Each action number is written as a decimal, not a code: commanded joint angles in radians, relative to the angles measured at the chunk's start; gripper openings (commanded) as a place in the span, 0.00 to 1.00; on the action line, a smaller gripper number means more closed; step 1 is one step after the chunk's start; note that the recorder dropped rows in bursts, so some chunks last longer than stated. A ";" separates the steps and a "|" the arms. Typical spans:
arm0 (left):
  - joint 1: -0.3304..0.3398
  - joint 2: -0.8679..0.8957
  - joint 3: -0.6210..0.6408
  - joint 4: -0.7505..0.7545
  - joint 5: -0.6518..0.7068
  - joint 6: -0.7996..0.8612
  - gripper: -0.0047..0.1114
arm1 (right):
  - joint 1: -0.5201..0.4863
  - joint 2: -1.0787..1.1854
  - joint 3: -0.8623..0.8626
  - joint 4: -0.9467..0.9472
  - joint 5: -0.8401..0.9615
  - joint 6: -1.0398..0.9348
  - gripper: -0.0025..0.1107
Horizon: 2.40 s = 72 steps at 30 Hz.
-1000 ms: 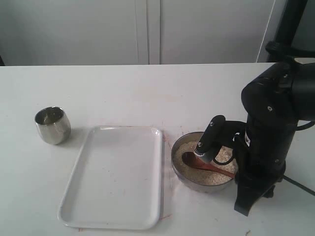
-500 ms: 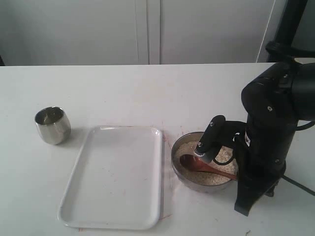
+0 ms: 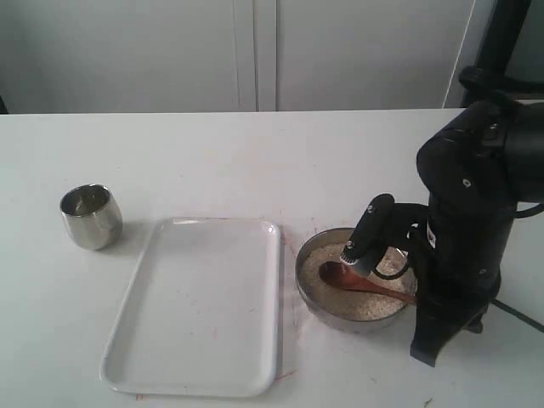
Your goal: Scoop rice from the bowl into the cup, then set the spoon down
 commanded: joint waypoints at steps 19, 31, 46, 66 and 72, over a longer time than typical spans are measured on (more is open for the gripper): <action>0.002 -0.003 0.005 -0.011 0.003 0.004 0.16 | 0.177 -0.096 -0.122 -0.410 0.182 0.121 0.02; 0.002 -0.003 0.005 -0.011 0.003 0.004 0.16 | 0.177 -0.090 -0.081 -0.640 0.182 -0.002 0.02; 0.002 -0.003 0.005 -0.011 0.003 0.004 0.16 | 0.212 -0.070 0.019 -0.813 0.182 -0.186 0.02; 0.002 -0.003 0.005 -0.011 0.003 0.004 0.16 | 0.306 0.020 0.019 -0.802 0.182 -0.201 0.02; 0.002 -0.003 0.005 -0.011 0.003 0.004 0.16 | 0.306 0.027 0.019 -0.767 0.182 -0.142 0.02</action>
